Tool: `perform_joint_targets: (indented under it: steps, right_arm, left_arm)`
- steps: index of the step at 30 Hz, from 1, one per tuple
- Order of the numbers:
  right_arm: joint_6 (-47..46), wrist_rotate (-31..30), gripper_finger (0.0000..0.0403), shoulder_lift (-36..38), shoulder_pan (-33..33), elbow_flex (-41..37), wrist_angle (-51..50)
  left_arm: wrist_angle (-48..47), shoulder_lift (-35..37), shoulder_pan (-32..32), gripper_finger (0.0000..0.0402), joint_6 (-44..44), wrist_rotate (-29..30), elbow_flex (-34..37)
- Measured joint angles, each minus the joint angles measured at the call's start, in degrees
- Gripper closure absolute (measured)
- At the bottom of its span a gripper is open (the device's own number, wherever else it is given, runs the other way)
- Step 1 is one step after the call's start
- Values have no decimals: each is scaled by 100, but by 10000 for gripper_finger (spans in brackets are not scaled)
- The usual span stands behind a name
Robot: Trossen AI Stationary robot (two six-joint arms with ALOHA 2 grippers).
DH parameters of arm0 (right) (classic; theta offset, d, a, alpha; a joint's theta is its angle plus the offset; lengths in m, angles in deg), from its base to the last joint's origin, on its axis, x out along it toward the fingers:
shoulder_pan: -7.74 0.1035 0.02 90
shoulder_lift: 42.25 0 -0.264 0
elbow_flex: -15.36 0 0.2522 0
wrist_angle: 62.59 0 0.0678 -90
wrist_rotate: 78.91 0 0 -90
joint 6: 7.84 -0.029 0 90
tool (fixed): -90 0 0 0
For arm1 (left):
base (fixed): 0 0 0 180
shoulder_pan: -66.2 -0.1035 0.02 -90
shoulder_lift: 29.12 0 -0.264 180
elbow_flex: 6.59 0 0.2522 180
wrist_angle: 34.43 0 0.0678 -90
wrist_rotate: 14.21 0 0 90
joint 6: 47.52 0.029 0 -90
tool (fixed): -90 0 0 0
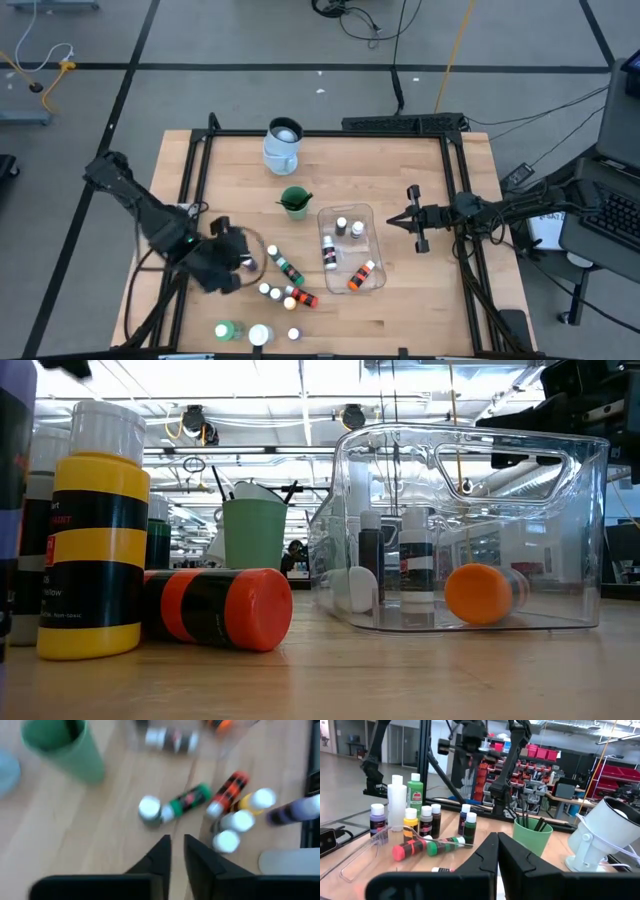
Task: Pick & Place Paint Supplies
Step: Put the small blue paint bottle into the transparent bin
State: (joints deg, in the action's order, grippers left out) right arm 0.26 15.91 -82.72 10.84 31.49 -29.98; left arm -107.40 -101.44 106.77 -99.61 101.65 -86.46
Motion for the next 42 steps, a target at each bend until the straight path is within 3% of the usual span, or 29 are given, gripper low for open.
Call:
perform_joint_targets:
  steps: [7,13,18,24,32,42]
  right_arm:
    - [2,0,399,0,0,-2,-247]
    - [17,0,399,0,0,-2,-310]
    - [24,0,399,0,0,-6,-311]
    - [-55,0,399,0,0,-9,-339]
    - [-151,0,399,2,0,-9,-347]
    - [-81,-2,399,2,2,-9,-350]
  left_arm:
    - [-294,-343,-942,241,326,-1767,0]
    - [-361,-823,-1067,161,1083,-1825,2]
    - [-427,-1068,-1062,118,1366,-2217,2]
    - [-568,-1097,-1094,99,1351,-2011,93]
    - [-363,-1099,-1199,101,1291,-2432,597]
    - [-305,-1099,-1207,115,1326,-2409,686]
